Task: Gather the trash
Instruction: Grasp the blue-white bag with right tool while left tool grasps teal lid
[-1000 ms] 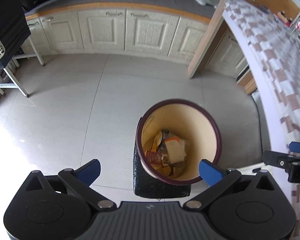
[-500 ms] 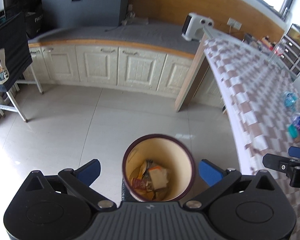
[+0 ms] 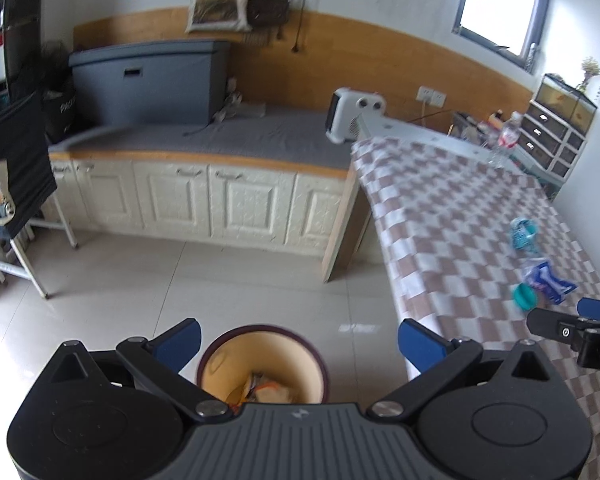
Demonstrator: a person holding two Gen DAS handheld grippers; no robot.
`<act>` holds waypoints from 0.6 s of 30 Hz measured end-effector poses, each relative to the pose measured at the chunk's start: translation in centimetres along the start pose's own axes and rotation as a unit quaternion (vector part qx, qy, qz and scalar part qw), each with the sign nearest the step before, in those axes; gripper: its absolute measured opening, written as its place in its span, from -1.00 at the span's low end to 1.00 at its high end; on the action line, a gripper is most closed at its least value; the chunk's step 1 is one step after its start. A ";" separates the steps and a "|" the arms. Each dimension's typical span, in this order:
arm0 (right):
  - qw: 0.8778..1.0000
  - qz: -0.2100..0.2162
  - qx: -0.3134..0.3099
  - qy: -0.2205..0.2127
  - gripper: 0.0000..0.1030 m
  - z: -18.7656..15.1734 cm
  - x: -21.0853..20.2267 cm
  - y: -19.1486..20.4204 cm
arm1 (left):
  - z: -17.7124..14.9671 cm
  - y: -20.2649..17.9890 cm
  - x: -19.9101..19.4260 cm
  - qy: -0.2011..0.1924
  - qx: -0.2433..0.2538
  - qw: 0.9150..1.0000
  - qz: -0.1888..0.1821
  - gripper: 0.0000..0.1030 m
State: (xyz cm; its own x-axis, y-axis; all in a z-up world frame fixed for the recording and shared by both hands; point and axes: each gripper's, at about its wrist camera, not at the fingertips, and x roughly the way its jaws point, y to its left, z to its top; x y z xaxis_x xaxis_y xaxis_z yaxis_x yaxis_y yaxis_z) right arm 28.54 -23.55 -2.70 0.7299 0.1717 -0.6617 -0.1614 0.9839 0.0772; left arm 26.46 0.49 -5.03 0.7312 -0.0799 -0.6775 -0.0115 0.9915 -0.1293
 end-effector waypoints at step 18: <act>0.997 -0.045 0.014 -0.062 1.00 -0.3 -5.0 -17.2 | 1.7 -19.3 1.9 -0.054 0.067 0.994 -0.064 1.00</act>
State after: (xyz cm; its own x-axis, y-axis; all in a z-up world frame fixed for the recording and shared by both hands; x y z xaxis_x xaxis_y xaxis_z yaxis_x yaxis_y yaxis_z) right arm 27.48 -41.36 -0.97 0.8174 0.0849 -0.5697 -0.0733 0.9964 0.0433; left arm 29.23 -18.64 -2.54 0.7901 -0.2017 -0.5789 0.1724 0.9793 -0.1060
